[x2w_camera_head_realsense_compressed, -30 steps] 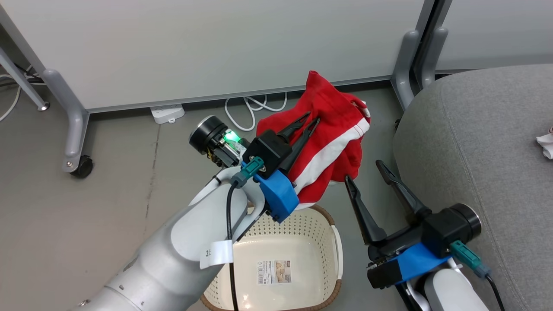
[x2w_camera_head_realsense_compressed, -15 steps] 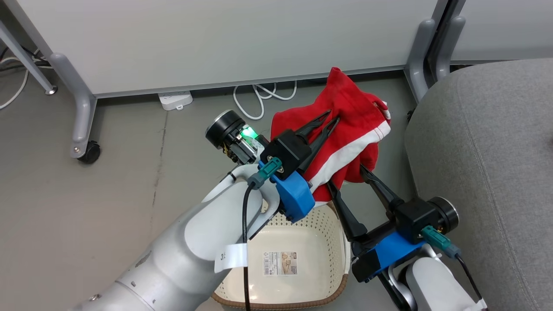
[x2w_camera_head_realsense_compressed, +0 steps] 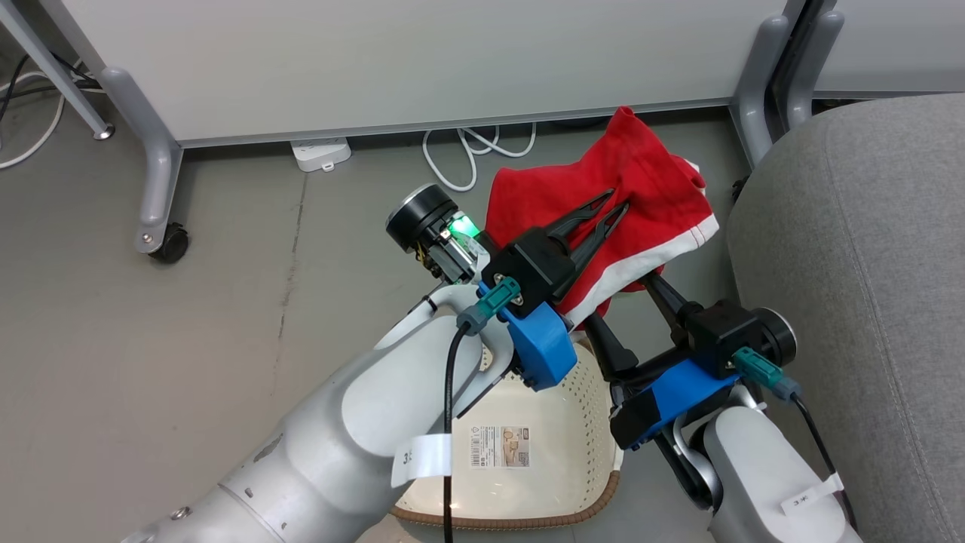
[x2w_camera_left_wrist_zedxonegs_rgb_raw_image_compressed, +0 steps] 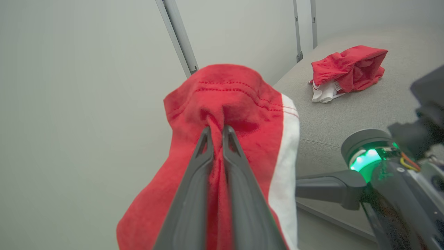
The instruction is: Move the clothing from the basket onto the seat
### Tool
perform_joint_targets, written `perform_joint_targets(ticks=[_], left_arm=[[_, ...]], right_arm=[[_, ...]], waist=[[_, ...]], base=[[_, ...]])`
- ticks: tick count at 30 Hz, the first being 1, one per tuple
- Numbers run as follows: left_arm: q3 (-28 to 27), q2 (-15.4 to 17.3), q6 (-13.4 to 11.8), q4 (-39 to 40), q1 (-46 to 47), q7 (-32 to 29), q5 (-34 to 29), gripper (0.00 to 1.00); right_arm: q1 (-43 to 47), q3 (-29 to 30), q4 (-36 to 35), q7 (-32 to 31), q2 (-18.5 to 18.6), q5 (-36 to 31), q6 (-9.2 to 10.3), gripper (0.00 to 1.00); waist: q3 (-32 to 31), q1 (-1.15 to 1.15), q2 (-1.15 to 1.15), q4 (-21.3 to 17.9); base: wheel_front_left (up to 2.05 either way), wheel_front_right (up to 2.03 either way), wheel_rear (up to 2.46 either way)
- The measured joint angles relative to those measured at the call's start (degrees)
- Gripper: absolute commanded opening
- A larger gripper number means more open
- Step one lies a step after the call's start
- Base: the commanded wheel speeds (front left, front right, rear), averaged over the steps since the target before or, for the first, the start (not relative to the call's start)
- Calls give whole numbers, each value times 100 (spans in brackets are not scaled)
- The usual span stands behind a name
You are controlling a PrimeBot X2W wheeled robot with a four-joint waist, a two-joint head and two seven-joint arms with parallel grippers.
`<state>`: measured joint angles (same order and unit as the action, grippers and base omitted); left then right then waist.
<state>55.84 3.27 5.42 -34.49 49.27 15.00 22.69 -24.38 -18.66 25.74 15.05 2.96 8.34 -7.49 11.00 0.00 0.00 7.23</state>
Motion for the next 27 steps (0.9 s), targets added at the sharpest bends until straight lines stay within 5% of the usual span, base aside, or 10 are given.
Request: perform_joint_targets(ticks=[5,6,7,27], left_arm=[[18,-11,1,16,14,0,2,0],[18,-12,1,19,15,0,5,0],[19,-15,1,19,16,0,7,0],[-54,-29,-8,21,17,-1,-11,0]], right_arm=[[-181,-4,91,0,-2,79,0,100],[-208,-4,113,0,-2,90,0,36],[-221,-4,137,0,-2,102,0,0],[-285,-55,254,0,-3,138,0,0]], waist=[[27,0,0,39],[29,0,0,44],[29,0,0,48],[-2,0,0,23]], base=[[0,0,0],[0,0,0],[0,0,0],[0,0,0]])
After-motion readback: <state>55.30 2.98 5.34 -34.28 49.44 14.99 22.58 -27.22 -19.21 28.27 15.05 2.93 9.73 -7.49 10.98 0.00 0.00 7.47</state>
